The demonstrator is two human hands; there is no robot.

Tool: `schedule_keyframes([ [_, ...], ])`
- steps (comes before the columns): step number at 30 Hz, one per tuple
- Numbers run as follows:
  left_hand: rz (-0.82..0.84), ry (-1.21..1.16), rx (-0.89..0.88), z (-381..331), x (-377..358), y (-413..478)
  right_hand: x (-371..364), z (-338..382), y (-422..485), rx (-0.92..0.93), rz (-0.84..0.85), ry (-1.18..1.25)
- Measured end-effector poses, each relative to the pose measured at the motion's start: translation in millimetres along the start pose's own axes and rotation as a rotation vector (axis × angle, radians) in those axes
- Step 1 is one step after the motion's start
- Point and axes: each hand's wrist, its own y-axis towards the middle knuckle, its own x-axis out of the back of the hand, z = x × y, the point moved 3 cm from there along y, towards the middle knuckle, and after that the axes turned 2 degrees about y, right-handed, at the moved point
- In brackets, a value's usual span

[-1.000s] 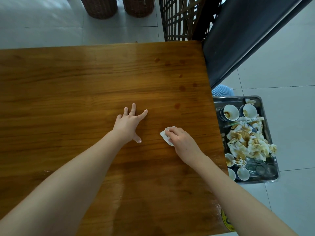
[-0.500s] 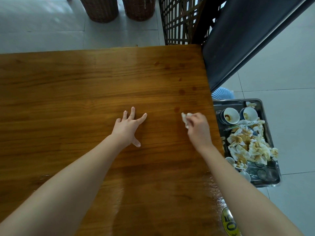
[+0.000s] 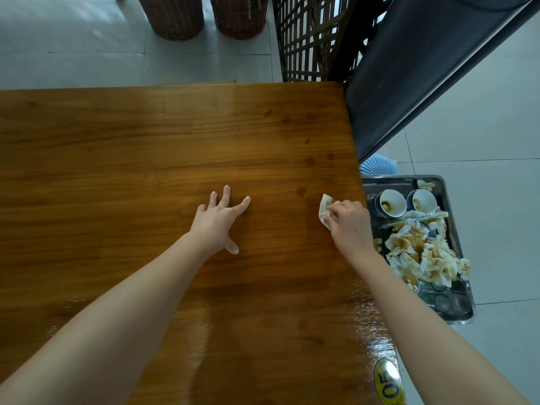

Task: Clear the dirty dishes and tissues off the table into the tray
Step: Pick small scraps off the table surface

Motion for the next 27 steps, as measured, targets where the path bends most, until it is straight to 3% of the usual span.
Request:
schedule_keyframes([
  [8,0.01,0.026,-0.015,0,1,-2,-19,28,-37,0.006,-0.022,0.145],
  [18,-0.098,0.021,-0.025,7,8,1,-16,30,0,0.102,0.007,0.216],
  [27,-0.138,0.026,-0.056,-11,41,31,-4,7,44,-0.129,-0.099,0.293],
])
